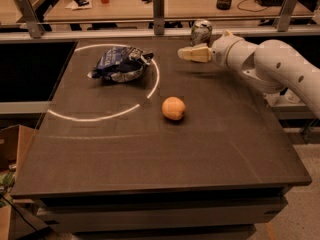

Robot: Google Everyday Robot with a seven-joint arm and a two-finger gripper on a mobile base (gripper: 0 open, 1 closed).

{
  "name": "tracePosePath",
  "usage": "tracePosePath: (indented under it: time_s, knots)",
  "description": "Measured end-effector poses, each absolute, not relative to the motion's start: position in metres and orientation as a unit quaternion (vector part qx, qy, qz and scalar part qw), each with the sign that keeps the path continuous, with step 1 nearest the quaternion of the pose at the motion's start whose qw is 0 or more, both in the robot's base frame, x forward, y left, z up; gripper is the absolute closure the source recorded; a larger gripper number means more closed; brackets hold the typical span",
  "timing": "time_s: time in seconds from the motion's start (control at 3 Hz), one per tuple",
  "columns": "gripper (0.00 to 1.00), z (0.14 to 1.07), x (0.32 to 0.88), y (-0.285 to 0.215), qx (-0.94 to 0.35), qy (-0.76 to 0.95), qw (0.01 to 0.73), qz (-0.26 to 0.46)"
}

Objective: Move 7up can near blue chip bag

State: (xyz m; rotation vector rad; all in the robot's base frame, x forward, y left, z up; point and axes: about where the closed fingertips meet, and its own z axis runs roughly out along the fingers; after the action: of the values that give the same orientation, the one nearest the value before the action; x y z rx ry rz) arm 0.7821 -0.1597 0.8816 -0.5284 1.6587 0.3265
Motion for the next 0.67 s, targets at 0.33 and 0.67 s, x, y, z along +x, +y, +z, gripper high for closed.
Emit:
tracePosePath:
  time_s: [0.33,0.67]
  knots:
    - [0.00,0.874,0.795,-0.144,-0.232,0.728,0.627,0.153]
    - [0.15,0.868,0.806,-0.133,-0.234,0.726,0.626,0.162]
